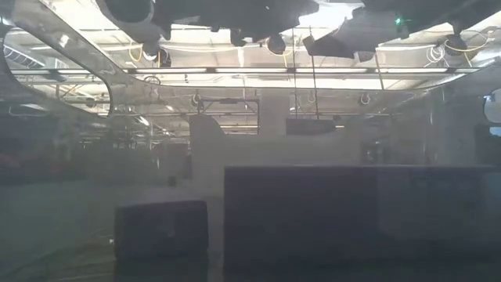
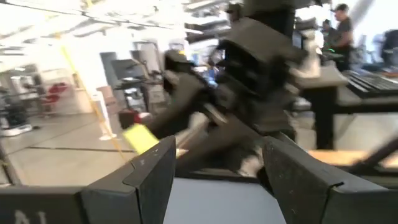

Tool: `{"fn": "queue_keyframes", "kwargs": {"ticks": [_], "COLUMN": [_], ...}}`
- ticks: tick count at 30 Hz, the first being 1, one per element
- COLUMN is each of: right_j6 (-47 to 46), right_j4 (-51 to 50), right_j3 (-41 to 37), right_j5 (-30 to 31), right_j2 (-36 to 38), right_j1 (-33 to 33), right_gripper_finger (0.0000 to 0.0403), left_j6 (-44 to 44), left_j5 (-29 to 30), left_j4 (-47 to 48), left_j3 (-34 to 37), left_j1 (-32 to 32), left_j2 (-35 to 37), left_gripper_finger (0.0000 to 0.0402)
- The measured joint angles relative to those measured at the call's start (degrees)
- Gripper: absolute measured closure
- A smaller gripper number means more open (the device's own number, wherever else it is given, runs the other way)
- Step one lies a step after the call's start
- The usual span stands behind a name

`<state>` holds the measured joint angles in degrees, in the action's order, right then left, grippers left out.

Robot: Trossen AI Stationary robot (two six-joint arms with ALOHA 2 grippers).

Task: Sort & place blocks by color
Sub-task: Put the light green block into the gray bin

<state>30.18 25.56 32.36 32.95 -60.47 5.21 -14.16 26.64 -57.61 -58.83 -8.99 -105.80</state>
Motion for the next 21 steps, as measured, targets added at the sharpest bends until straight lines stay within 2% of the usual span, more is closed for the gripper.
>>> {"fn": "queue_keyframes", "kwargs": {"ticks": [6,12,16,21], "right_j6": [14.91,25.55,30.62,33.65], "right_j4": [2.17,4.73,5.53,5.86], "right_j3": [0.0,0.0,0.0,0.0], "right_j5": [0.0,-0.01,-0.02,0.07], "right_j2": [0.0,0.0,0.0,0.0], "right_j1": [0.0,0.0,0.0,0.0], "right_gripper_finger": [0.0286,0.0286,0.0286,0.0286], "left_j6": [4.55,10.63,15.33,19.09], "left_j5": [0.41,0.43,0.41,-0.08], "left_j4": [0.84,7.75,13.89,15.52], "left_j3": [-2.7,-6.14,-8.25,-8.61], "left_j1": [3.19,5.83,7.35,8.58], "left_j2": [0.0,0.0,-0.02,-0.02], "left_gripper_finger": [0.0163,0.0163,0.0163,0.0175]}}
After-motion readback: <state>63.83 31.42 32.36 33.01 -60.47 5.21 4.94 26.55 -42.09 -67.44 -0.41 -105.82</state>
